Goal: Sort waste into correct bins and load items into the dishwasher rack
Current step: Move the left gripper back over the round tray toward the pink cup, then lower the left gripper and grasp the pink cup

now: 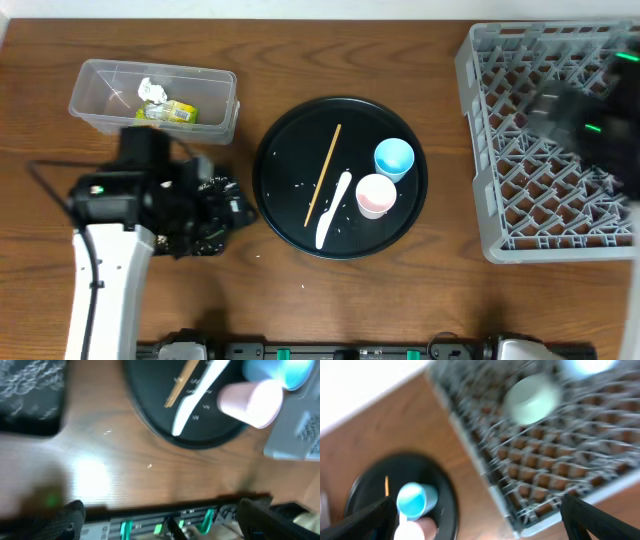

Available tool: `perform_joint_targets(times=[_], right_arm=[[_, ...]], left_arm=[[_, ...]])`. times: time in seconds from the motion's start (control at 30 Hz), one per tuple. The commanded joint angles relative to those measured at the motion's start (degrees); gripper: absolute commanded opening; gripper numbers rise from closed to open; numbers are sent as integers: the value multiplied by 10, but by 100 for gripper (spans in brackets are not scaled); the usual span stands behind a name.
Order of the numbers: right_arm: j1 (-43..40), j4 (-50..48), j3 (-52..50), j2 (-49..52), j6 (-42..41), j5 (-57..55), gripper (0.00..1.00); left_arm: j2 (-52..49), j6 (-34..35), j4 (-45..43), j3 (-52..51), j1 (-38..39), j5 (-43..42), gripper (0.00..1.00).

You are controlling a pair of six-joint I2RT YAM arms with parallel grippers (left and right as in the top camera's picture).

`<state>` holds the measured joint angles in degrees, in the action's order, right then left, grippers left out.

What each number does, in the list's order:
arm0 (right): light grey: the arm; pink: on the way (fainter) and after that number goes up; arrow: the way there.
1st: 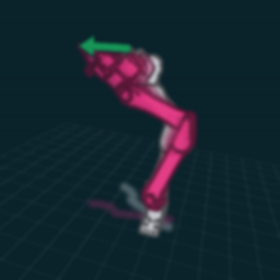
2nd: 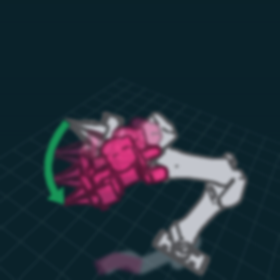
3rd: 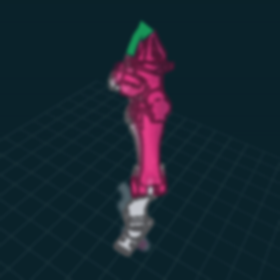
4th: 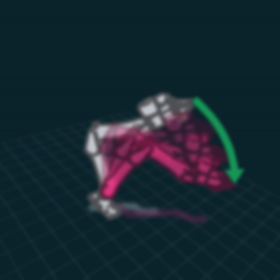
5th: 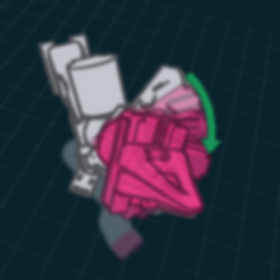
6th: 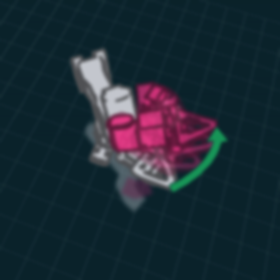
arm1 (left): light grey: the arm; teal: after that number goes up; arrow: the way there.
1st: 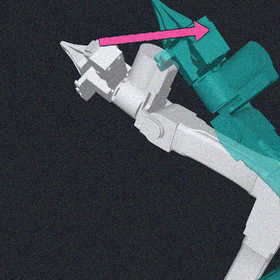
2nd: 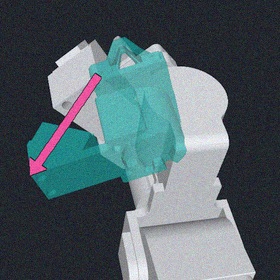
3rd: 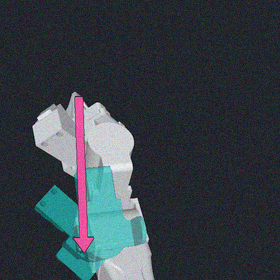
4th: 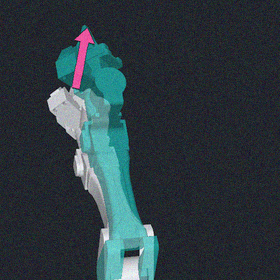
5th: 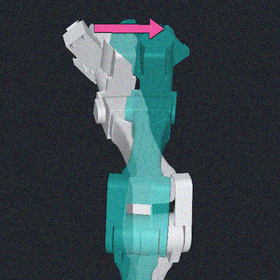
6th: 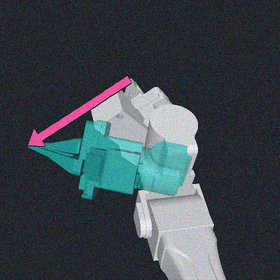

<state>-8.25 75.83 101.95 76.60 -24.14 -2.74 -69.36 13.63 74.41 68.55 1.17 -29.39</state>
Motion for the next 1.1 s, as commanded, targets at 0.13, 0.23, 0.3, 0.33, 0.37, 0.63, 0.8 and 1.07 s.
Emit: perform_joint_targets(times=[0.13,0.23,0.3,0.33,0.37,0.63,0.8,1.07], right_arm=[[-91,39,4,-36,-11,-14,99],[-92,67,3,-30,-11,-16,99],[-91,86,2,-23,-11,-16,99],[-91,95,2,-18,-11,-15,99],[-91,102,2,-15,-11,-15,99],[-91,140,2,3,7,-4,99],[-89,144,2,3,31,34,99],[-89,150,0,3,41,47,99]], left_arm=[[-32,162,-133,-1,162,90,98],[-77,190,-183,-1,213,106,98],[-116,201,-209,-1,242,106,98],[-137,201,-221,-1,255,107,98],[-155,201,-231,-1,264,107,98],[-251,204,-305,-1,297,107,98],[-254,210,-337,-1,301,109,99],[-263,267,-362,-1,358,197,100]])
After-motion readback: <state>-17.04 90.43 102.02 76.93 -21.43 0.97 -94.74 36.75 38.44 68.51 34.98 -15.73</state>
